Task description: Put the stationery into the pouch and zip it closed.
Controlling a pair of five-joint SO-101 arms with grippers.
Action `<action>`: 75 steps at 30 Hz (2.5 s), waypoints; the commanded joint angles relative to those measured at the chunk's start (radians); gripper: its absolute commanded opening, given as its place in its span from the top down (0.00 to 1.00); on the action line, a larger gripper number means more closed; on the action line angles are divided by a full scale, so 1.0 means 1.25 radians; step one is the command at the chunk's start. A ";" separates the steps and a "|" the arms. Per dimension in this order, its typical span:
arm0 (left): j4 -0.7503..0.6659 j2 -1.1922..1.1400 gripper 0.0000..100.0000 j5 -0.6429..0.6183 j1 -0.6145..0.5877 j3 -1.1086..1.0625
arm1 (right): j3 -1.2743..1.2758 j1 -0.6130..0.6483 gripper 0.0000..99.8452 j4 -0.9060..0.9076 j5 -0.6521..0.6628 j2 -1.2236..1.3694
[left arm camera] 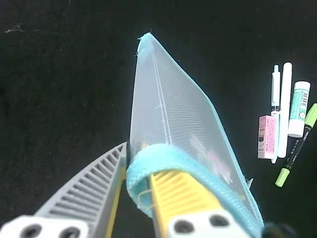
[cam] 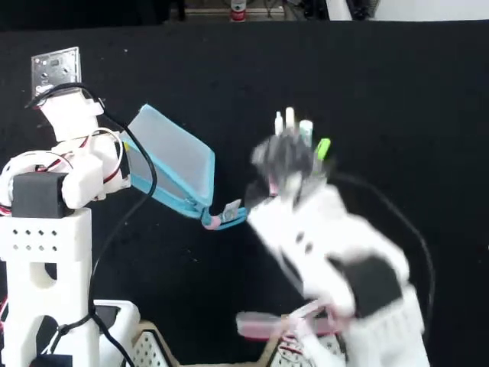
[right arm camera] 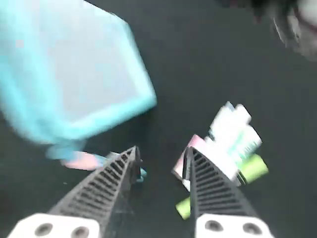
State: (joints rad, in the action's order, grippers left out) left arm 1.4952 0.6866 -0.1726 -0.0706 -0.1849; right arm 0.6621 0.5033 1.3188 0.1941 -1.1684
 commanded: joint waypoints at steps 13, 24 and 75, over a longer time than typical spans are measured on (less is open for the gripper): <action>0.000 0.000 0.97 -0.005 -0.010 0.052 | 0.364 0.277 0.67 -0.328 0.005 -0.192; 0.006 0.000 0.97 -0.021 -0.006 0.055 | 0.425 0.276 0.66 -0.450 0.023 -0.152; 0.015 -0.048 0.87 0.174 -0.004 0.213 | -0.192 0.068 0.99 -0.082 0.277 0.312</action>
State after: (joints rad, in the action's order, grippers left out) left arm 1.5321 0.6621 0.0345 -0.0721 0.0621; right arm 0.4626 0.6061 1.2175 0.5317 -0.7802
